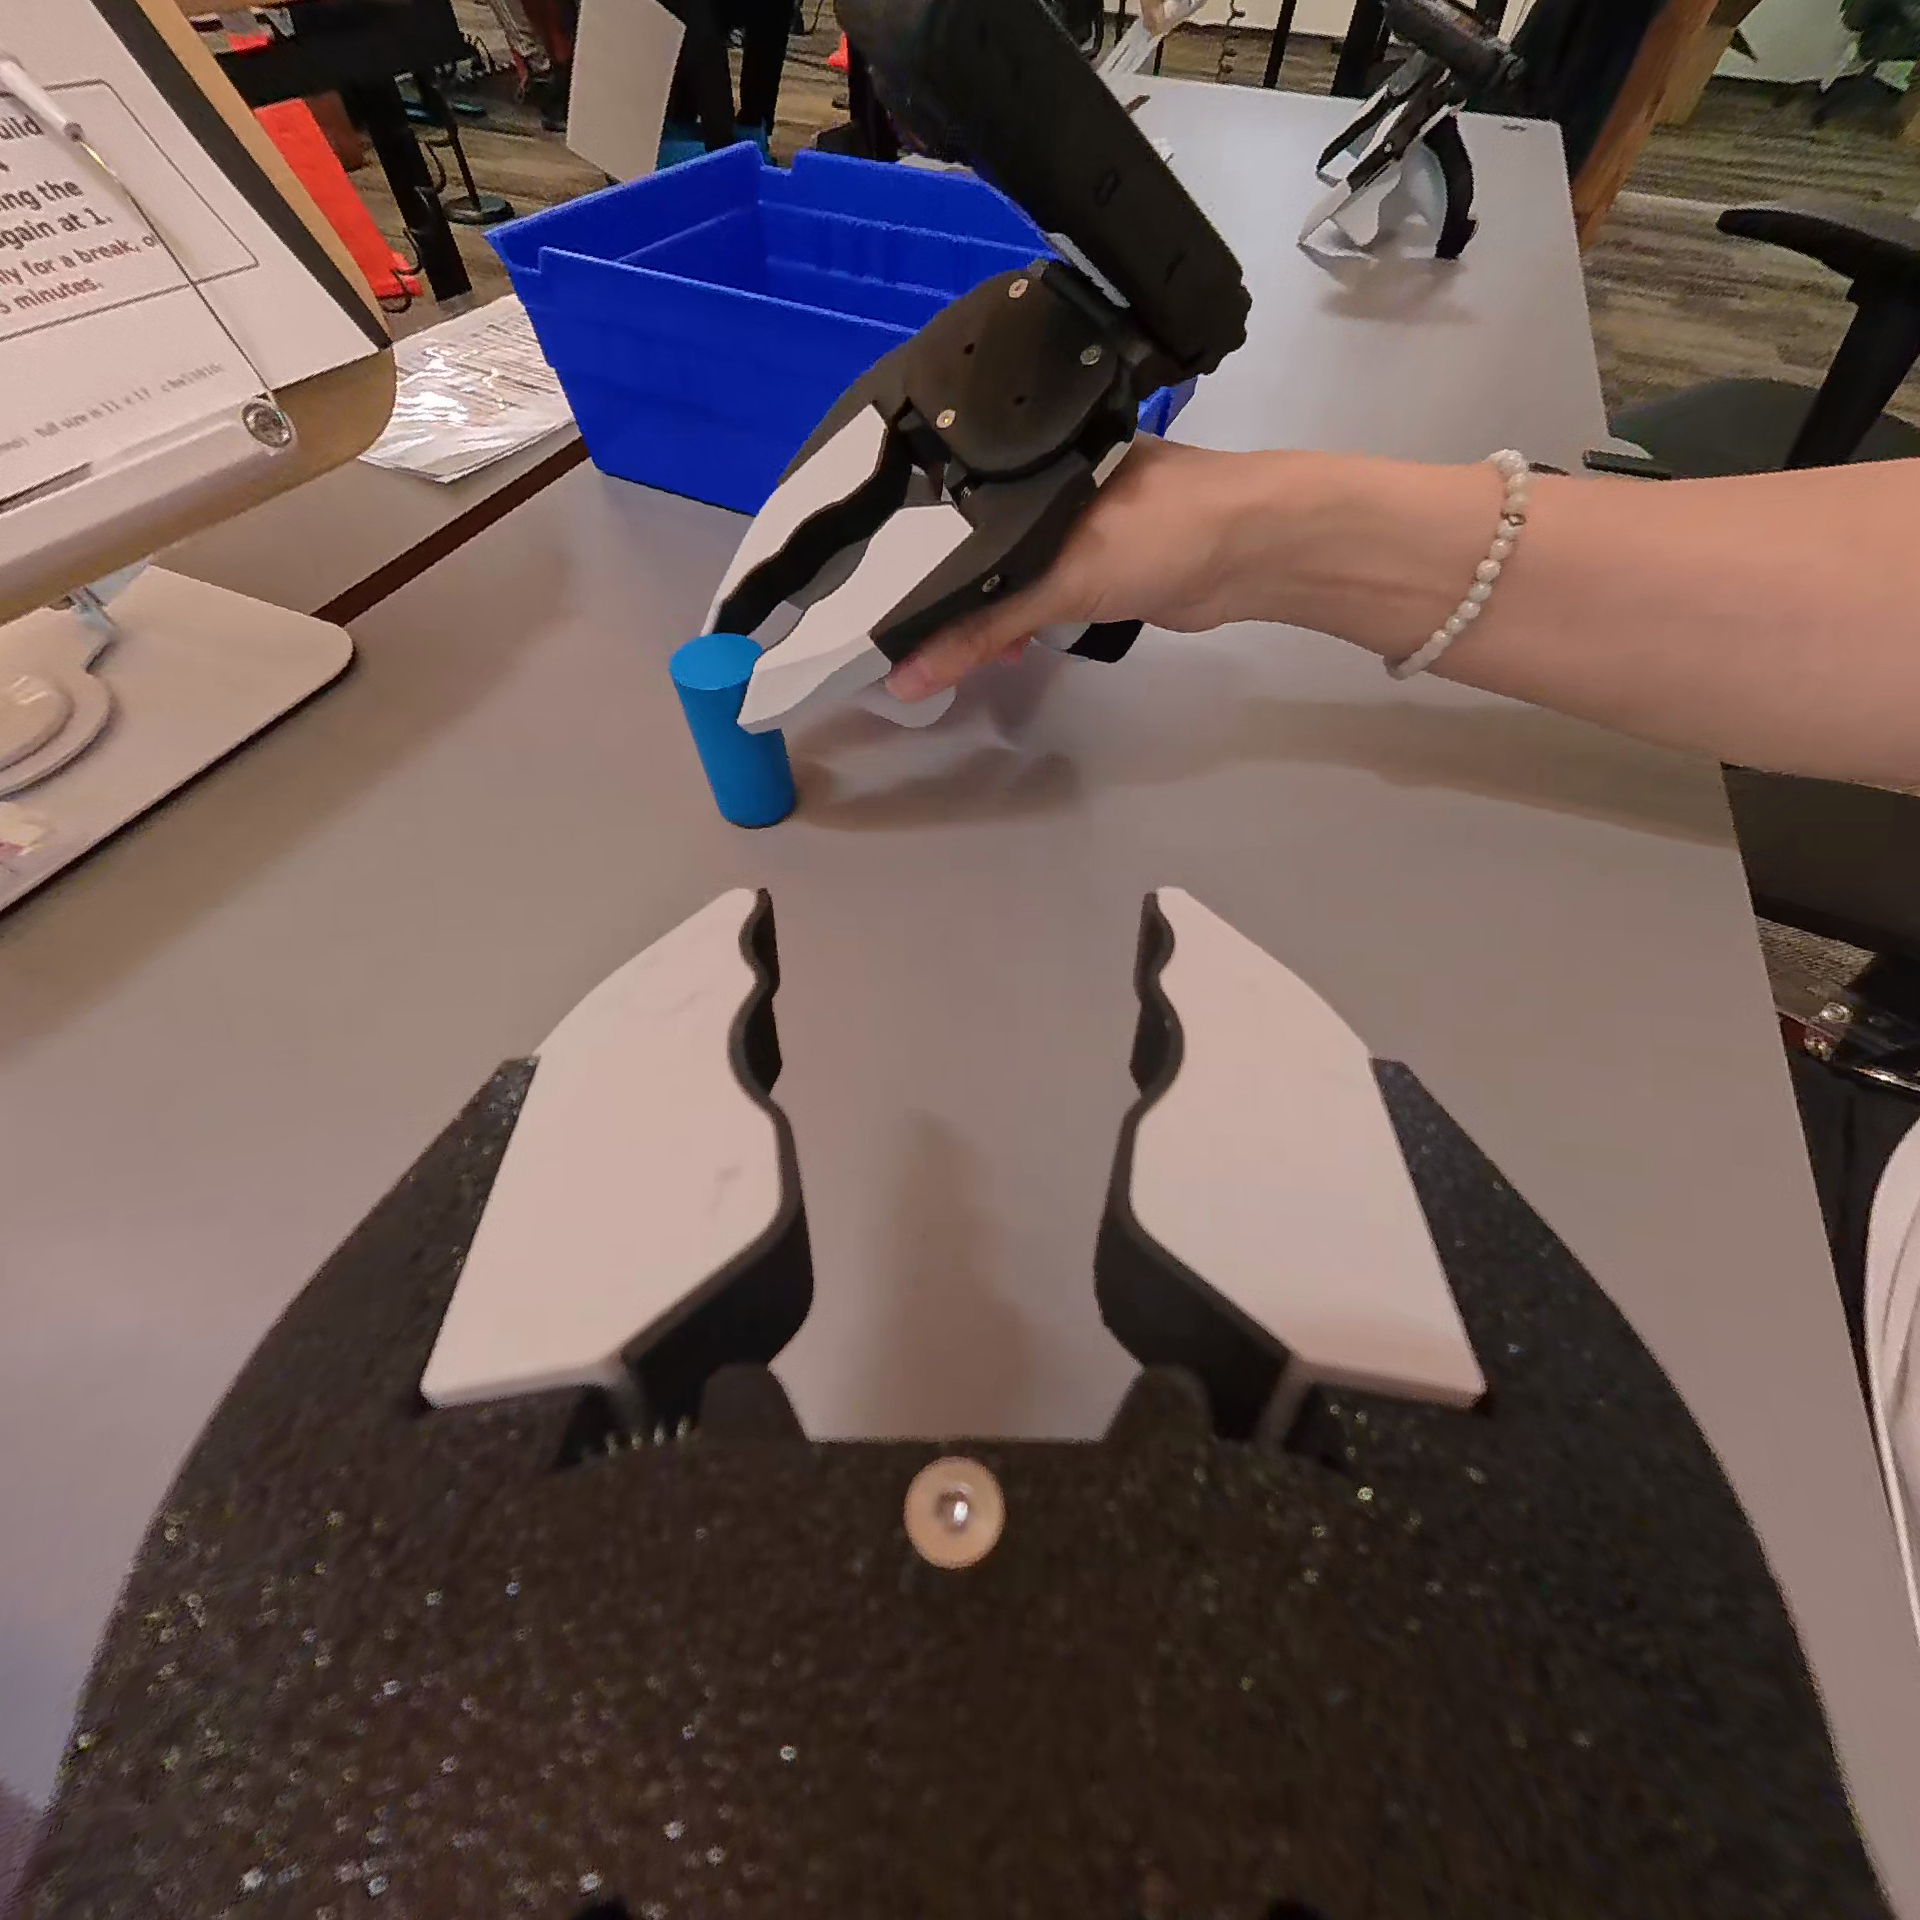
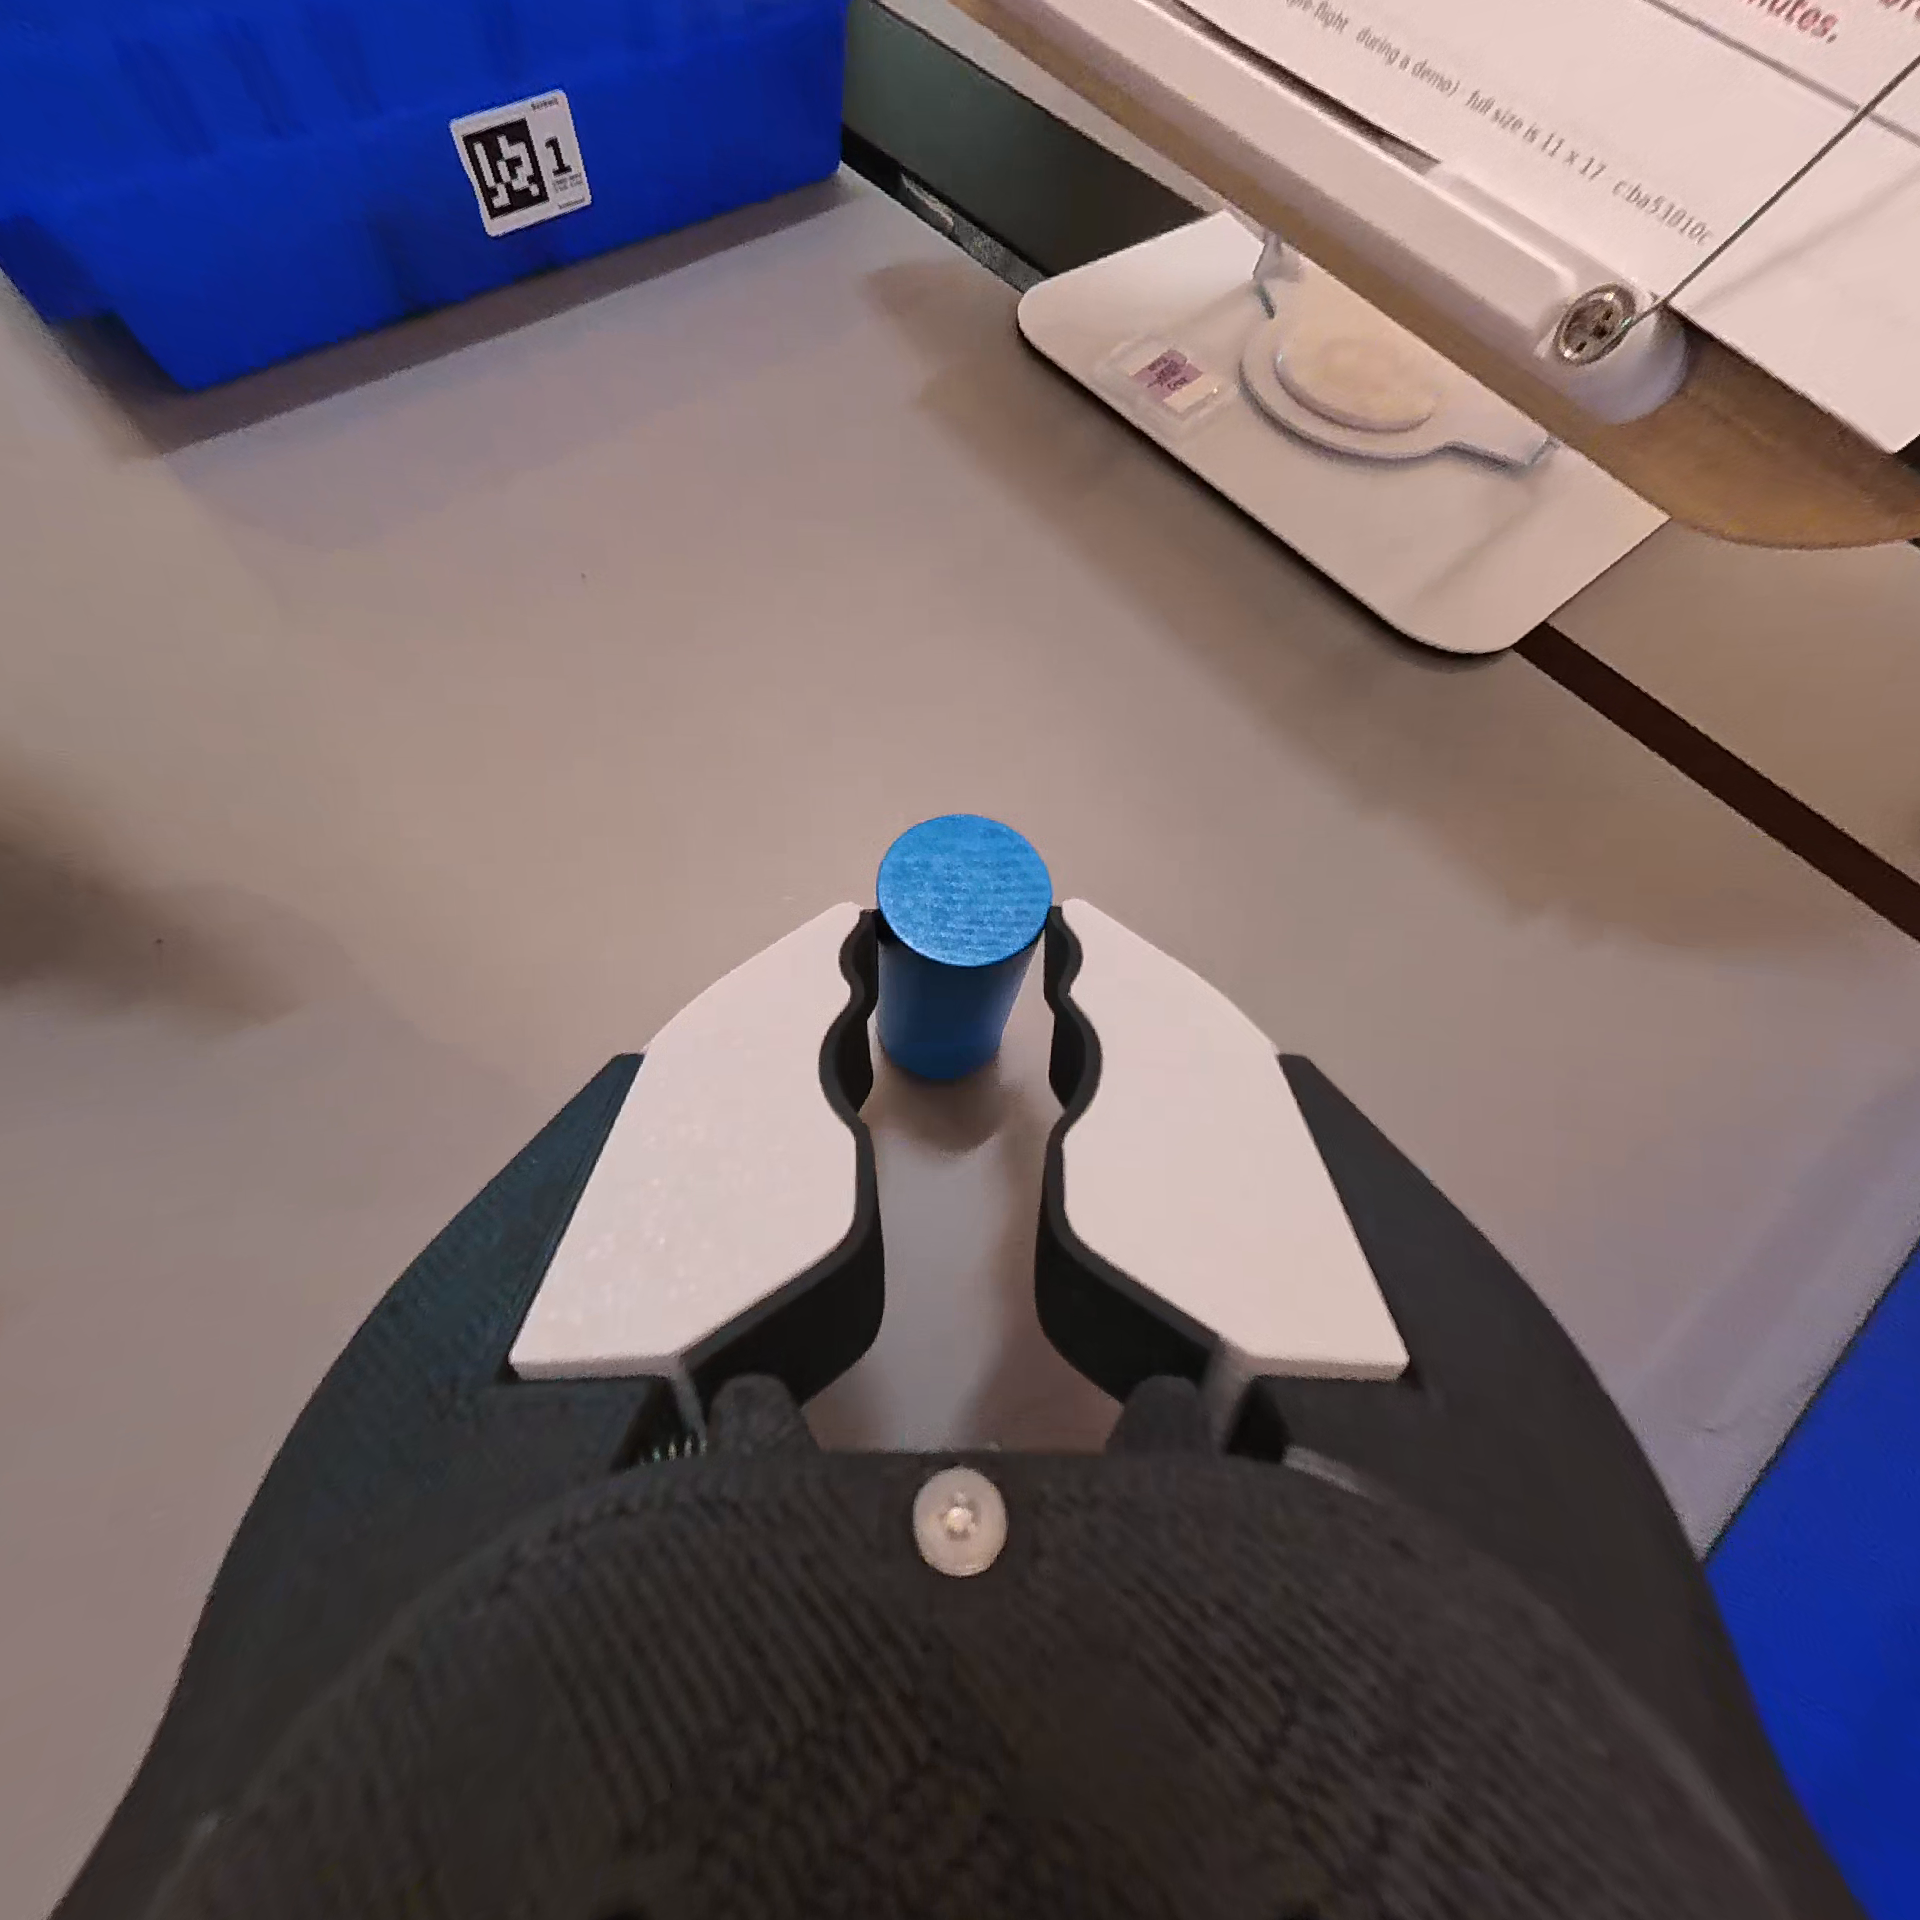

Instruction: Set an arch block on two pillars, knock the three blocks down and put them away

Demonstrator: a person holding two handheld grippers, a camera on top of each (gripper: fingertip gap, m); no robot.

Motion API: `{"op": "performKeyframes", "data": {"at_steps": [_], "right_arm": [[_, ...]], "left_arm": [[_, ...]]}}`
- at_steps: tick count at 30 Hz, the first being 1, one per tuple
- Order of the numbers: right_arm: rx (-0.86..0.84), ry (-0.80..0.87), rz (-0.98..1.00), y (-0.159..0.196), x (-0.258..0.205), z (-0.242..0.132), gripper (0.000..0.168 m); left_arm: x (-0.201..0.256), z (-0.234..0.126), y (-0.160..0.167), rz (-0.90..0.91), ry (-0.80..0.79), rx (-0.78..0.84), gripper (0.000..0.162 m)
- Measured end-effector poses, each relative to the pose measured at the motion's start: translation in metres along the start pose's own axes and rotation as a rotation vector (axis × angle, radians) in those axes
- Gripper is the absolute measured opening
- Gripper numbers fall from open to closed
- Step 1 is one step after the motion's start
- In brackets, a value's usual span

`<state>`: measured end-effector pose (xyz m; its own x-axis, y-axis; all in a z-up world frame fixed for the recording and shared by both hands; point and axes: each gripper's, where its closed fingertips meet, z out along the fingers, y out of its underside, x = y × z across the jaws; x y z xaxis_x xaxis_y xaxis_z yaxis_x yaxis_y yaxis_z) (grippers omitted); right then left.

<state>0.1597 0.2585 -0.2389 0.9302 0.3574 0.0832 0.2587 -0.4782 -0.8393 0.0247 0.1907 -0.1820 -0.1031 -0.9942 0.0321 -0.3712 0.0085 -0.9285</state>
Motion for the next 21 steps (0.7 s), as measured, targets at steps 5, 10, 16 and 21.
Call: {"op": "performKeyframes", "data": {"at_steps": [5,10,16,21], "right_arm": [[-0.008,-0.005,-0.015,0.001,0.0,0.001,0.031],[-0.03,0.003,-0.036,0.0,0.002,0.0,0.033],[0.008,0.003,-0.021,-0.022,-0.006,-0.024,0.069],[0.044,-0.018,-0.098,-0.027,-0.034,-0.059,0.078]], "left_arm": [[0.0,-0.003,-0.002,-0.001,-0.002,0.014,0.063],[-0.004,-0.009,-0.006,-0.028,-0.013,0.03,0.064],[-0.044,-0.062,-0.031,-0.08,-0.146,0.004,0.065],[-0.12,-0.145,-0.021,0.092,-0.341,-0.236,0.063]]}}
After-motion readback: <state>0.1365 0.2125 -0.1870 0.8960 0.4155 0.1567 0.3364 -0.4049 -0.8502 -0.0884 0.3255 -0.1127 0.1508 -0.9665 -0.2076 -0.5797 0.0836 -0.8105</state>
